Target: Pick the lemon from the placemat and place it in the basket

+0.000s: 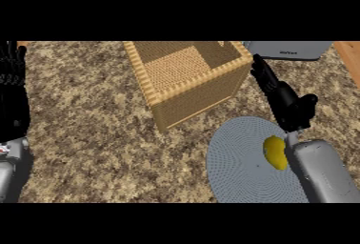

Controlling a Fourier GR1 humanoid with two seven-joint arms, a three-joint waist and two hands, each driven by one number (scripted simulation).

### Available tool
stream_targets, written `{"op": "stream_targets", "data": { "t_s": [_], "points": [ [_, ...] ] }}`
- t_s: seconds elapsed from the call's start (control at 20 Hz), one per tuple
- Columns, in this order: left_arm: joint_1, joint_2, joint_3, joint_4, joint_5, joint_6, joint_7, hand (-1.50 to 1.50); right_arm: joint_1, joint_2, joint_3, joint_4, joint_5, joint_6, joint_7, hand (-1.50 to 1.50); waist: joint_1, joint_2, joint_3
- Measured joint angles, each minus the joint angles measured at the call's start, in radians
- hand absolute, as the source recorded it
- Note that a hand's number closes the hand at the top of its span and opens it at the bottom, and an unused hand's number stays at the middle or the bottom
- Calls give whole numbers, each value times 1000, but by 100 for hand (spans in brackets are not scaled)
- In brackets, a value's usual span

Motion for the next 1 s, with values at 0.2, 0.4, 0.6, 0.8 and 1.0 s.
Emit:
{"op": "stream_targets", "data": {
  "t_s": [0.2, 0.4, 0.6, 0.8, 1.0],
  "points": [
    [51, 8, -19, 51, 8, -39, 56, 0, 47, -9, -77, -3, -121, 100, -124, 150, -39, 10, 23],
    [118, 1, -80, 133, 16, -97, 139, 0, 66, 3, -143, -44, -253, 247, -312, 150, -74, 20, 38],
    [146, -12, -129, 188, 24, -143, 201, 0, 166, 57, -151, -115, -260, 328, -558, -150, -86, 14, 37],
    [124, -18, -147, 223, 22, -173, 251, 0, 268, 62, -179, -193, -165, 234, -634, -150, -80, 9, 34],
    [120, -15, -150, 233, 21, -180, 272, 0, 328, -75, -236, -242, -23, 154, -553, -150, -90, 5, 30]
  ]
}}
